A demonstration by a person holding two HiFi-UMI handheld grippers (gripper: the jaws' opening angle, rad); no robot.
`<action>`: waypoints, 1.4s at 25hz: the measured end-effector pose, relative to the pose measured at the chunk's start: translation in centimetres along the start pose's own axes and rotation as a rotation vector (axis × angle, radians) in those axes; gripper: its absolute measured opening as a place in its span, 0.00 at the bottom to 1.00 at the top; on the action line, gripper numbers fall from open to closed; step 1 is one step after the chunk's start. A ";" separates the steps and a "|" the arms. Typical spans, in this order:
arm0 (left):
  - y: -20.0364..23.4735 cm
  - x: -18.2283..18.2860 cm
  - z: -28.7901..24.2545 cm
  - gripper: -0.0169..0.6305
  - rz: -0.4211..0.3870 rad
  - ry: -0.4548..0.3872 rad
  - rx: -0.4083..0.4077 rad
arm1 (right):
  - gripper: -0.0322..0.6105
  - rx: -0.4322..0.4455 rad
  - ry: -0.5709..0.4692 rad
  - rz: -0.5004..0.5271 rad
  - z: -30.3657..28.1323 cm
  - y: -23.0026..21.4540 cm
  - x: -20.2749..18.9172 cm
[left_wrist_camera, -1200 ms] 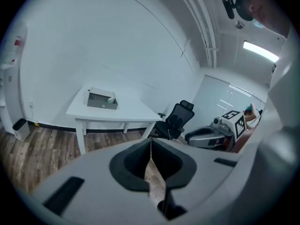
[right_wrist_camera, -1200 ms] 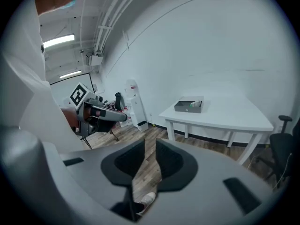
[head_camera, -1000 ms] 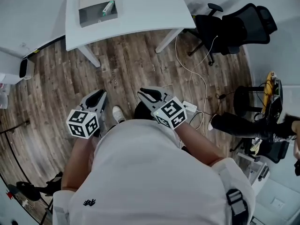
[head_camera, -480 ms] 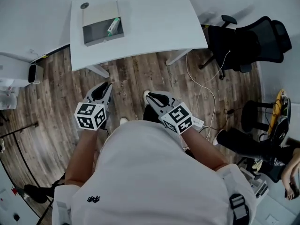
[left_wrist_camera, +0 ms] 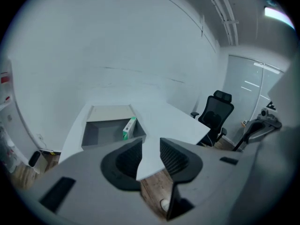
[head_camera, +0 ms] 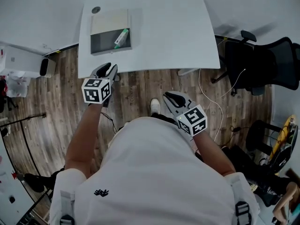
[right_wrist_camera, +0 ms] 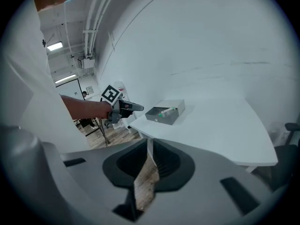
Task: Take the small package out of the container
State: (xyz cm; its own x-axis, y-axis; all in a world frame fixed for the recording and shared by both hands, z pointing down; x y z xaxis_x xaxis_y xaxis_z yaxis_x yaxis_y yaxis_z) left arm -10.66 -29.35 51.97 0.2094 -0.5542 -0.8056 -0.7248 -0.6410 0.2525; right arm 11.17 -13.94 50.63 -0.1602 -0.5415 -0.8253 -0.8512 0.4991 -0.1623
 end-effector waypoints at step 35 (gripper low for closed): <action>12.2 1.2 -15.4 0.18 -0.171 0.382 0.170 | 0.11 -0.082 0.122 -0.120 2.4 -12.2 -3.5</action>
State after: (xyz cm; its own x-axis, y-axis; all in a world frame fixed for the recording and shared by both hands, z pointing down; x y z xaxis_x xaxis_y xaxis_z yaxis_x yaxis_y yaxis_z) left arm -9.11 -45.98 62.36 0.5400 -0.6245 -0.5642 -0.7493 -0.6620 0.0156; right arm 23.28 -16.48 54.17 -0.1106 -0.6744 -0.7300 -0.9050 0.3719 -0.2065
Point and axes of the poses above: the fingertips, and each gripper's own axes: z backward along the fingers, y to its left, x out of its top, the point moved 2 cm from there along z, backward along the fingers, and after that the axes turned 13 degrees about -x, right-handed, at the moved point
